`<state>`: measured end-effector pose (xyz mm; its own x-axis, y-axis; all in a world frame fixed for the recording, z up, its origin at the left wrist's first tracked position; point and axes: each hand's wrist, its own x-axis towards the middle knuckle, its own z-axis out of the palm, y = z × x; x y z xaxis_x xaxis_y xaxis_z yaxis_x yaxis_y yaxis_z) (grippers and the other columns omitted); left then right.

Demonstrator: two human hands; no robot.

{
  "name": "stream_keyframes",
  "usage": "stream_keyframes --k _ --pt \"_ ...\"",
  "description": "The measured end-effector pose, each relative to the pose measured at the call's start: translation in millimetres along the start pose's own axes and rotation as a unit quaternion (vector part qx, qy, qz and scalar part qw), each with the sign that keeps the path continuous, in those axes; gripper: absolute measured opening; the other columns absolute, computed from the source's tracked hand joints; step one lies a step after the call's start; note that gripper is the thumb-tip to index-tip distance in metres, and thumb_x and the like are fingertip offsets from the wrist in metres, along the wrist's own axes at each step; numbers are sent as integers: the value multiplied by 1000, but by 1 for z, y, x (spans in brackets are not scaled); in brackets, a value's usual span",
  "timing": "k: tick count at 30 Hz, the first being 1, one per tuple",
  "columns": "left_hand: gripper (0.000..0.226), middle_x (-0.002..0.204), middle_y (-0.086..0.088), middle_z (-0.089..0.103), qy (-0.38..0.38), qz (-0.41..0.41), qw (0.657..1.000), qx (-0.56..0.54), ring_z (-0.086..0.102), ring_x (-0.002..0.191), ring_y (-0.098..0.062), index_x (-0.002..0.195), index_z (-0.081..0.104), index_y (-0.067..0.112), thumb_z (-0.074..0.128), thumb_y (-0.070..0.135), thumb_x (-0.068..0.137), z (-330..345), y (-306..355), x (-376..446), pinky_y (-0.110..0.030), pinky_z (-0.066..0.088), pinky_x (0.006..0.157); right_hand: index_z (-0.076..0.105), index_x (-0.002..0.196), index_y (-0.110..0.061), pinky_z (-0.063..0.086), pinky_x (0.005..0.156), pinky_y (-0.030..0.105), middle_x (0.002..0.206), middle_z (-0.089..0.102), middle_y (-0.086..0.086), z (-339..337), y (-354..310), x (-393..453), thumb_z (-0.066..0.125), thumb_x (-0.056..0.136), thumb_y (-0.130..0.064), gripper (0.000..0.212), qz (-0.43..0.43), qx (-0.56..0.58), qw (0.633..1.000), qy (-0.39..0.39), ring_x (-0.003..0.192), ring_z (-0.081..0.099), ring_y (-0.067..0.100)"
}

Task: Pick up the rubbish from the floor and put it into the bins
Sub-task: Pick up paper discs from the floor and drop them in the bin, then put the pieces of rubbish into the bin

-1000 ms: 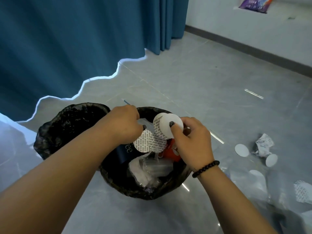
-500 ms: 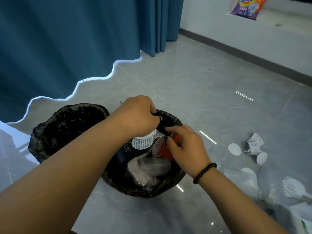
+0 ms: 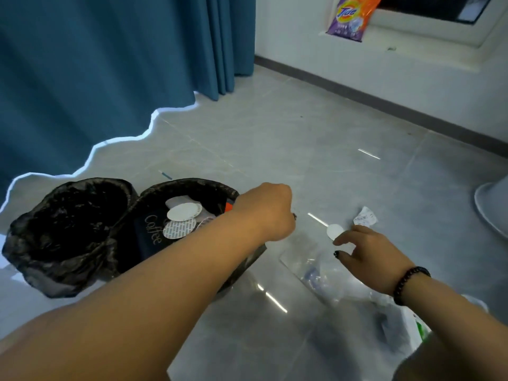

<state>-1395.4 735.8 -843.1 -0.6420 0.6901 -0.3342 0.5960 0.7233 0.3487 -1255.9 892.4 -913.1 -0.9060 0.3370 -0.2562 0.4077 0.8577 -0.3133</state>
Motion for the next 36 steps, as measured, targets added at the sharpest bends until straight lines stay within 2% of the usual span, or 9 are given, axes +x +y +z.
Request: stream_keyframes --k 7,11,17,19,22,26,29,32,36 --pt "35 119 -10 58 -104 2 994 -20 57 108 -28 122 57 6 52 27 94 60 48 17 -36 49 93 58 121 -17 42 91 22 117 63 1 18 49 4 58 90 -31 34 48 38 994 -89 105 57 16" --pt "31 127 -16 58 -157 -44 986 -17 57 113 -30 120 60 -1 48 12 94 90 52 16 -31 47 91 52 122 -15 44 95 32 129 49 6 43 87 -2 51 91 -29 34 54 -117 975 -184 116 52 24" --pt "27 122 -11 63 -131 -73 985 -89 60 110 -26 115 62 11 55 7 89 90 35 5 -29 49 92 50 131 -15 34 100 38 146 24 15 108 101 0 57 86 -22 45 -134 -346 898 -238 131 28 31" --pt "25 114 -11 67 -134 -84 979 -130 65 100 -23 113 62 10 55 6 89 92 32 0 -30 54 83 47 135 -15 29 106 41 153 12 17 126 88 1 61 85 -24 52 -162 -374 879 -247 139 15 34" --pt "20 108 -11 70 -140 -115 964 -194 67 84 -16 109 60 11 51 5 92 105 26 -13 -17 50 59 33 144 -10 19 114 45 157 -2 18 140 75 13 64 84 -26 70 -177 -386 869 -252 144 0 34" --pt "22 109 -10 69 -162 -120 956 -214 67 89 -19 113 59 9 50 7 93 111 19 -28 -28 52 70 15 149 -9 9 117 48 158 -8 14 150 87 28 60 87 -28 79 -111 -369 881 -276 145 -7 34" --pt "25 107 -8 69 -170 -119 955 -211 68 95 -21 117 58 10 49 9 93 107 9 -32 -36 53 82 15 150 -7 8 117 49 158 -2 14 163 89 26 59 86 -24 79 -97 -353 880 -303 145 -5 32" --pt "25 103 -4 69 -173 -117 957 -204 67 91 -16 117 58 12 50 11 94 104 0 -30 -28 52 76 22 148 -9 6 118 47 157 6 13 165 91 27 58 86 -23 74 -89 -342 880 -317 145 3 30" --pt "25 106 -6 69 -150 -113 959 -212 68 92 -17 117 58 12 49 10 94 95 0 -22 -29 52 75 39 139 -10 24 114 38 144 38 11 129 78 40 50 92 -20 49 -63 -240 916 -315 134 35 26"
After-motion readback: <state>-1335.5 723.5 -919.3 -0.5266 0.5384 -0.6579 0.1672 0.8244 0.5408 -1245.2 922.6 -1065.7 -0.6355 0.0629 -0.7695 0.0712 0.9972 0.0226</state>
